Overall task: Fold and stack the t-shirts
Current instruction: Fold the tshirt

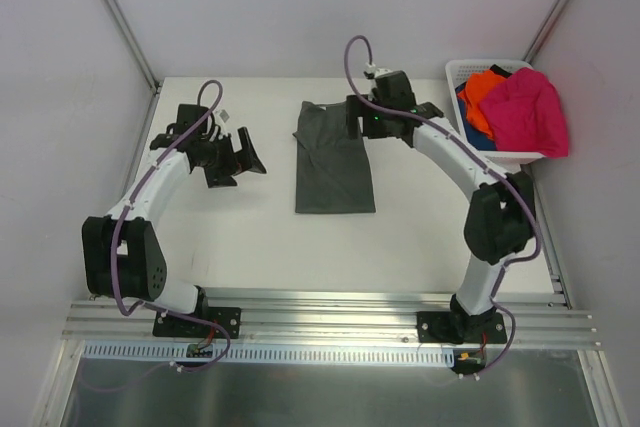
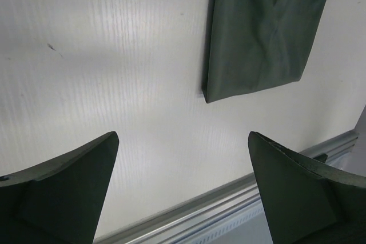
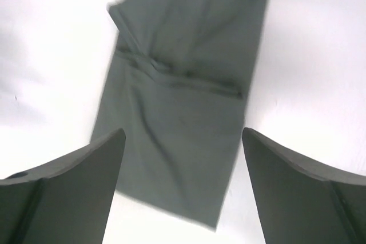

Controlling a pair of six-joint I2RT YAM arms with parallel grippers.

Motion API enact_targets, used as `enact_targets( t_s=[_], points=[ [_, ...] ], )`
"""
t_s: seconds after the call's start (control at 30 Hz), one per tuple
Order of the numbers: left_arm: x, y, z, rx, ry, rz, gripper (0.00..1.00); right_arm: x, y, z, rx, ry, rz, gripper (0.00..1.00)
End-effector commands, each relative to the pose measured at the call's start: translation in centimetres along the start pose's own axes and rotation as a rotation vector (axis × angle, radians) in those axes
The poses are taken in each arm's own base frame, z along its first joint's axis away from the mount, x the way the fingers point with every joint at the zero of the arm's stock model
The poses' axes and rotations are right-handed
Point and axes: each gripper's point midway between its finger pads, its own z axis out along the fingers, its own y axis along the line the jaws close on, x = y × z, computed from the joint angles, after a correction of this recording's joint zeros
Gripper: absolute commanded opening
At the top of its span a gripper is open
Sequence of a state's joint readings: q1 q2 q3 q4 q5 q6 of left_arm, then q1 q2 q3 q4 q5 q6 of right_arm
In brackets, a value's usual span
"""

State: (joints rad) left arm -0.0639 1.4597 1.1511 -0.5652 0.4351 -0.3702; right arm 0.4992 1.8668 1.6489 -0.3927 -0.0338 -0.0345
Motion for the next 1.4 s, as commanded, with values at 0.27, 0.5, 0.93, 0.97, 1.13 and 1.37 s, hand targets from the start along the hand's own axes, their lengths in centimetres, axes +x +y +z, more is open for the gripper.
enact_targets(
  t_s=[0.27, 0.5, 0.93, 0.97, 1.13, 1.37],
  points=[
    [4.9, 0.5, 3.4, 0.09, 0.185, -0.164, 0.77, 14.8, -0.4, -4.1, -0.103, 0.36, 0.383, 0.58],
    [5.1, -1.4, 5.4, 0.123, 0.24, -0.138, 0.72, 17.0, -0.8, -4.0, -0.112, 0.413, 0.498, 0.57],
    [6.5, -4.7, 10.1, 0.153, 0.357, -0.081, 0.64, 16.9, -4.7, -2.3, -0.051, 0.401, 0.563, 0.61],
    [6.7, -5.0, 10.2, 0.158, 0.364, -0.076, 0.62, 17.0, -4.8, -2.3, -0.05, 0.404, 0.566, 0.59],
    [8.3, -5.1, 10.6, 0.152, 0.404, -0.083, 0.57, 17.9, -4.7, -1.8, -0.057, 0.435, 0.582, 0.53],
    [9.0, -5.0, 11.1, 0.147, 0.421, -0.096, 0.56, 18.5, -4.6, -1.3, -0.056, 0.456, 0.593, 0.53]
  ],
)
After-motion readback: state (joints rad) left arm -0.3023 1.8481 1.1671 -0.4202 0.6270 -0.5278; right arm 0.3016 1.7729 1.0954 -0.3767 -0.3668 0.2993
